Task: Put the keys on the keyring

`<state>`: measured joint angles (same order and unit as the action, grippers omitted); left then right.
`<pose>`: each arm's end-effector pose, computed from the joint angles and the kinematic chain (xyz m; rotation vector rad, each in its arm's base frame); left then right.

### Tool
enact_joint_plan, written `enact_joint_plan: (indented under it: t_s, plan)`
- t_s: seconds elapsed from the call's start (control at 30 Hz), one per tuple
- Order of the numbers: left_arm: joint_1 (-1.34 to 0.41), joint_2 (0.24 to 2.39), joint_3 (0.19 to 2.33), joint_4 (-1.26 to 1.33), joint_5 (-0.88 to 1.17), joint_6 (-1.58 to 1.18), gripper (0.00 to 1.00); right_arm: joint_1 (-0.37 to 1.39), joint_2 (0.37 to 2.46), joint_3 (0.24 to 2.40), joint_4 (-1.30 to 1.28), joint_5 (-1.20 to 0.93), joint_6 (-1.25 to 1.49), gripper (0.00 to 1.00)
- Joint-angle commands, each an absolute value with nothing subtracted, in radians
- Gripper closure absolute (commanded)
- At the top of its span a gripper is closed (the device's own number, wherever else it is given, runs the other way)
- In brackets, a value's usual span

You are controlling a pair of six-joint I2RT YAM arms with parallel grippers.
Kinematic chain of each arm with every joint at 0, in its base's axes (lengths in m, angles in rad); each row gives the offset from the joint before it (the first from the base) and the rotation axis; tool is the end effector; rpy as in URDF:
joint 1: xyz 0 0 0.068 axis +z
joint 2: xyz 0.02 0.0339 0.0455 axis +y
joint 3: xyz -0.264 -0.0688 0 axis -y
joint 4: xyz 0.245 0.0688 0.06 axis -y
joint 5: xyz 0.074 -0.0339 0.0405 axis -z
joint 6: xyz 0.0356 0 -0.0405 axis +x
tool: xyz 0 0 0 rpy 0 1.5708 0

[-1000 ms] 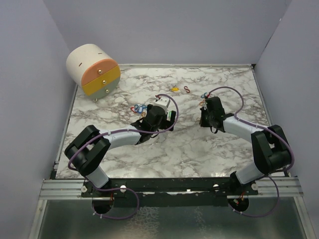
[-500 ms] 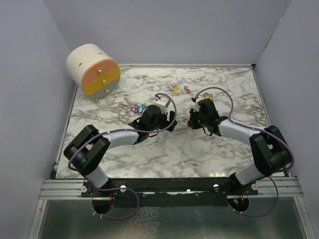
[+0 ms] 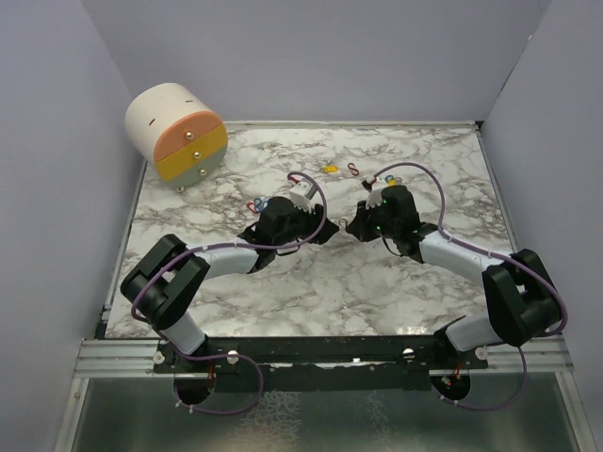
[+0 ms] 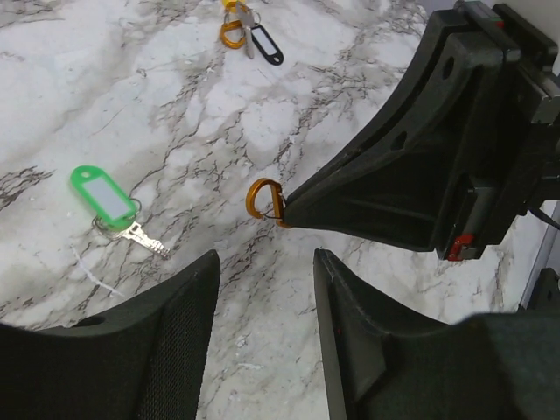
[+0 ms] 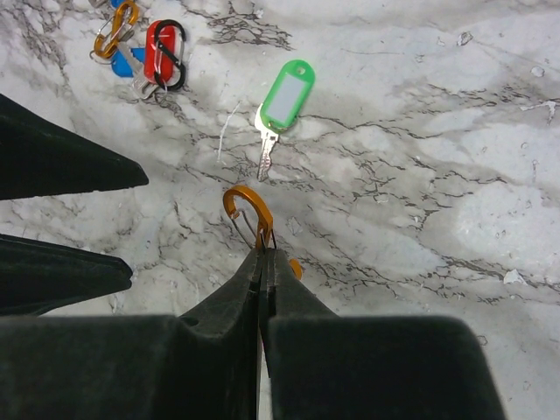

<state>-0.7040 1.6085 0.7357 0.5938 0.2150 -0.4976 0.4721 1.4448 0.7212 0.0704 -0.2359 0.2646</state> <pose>0.2527 -0.2245 0.1982 0.3618 1.9404 -1.0134 0.2602 0.1422 0.1922 -0.3692 2.2558 0.6581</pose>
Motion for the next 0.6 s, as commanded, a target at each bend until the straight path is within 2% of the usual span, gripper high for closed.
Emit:
enact_joint_plan:
  t_s: [0.0,0.3,0.57]
  plan:
    - [-0.703,1.646,0.734,0.696,0.305,-0.535,0.53,0.476,1.411,0.707,0.119,-0.288,0.262,0.99]
    - [-0.703,1.686,0.741,0.752,0.339,-0.557,0.60,0.485,1.383,0.693,0.135,-0.324,0.257,0.99]
    - [-0.702,1.690,0.736,0.786,0.335,-0.563,0.60,0.495,1.374,0.693,0.132,-0.343,0.247,0.99]
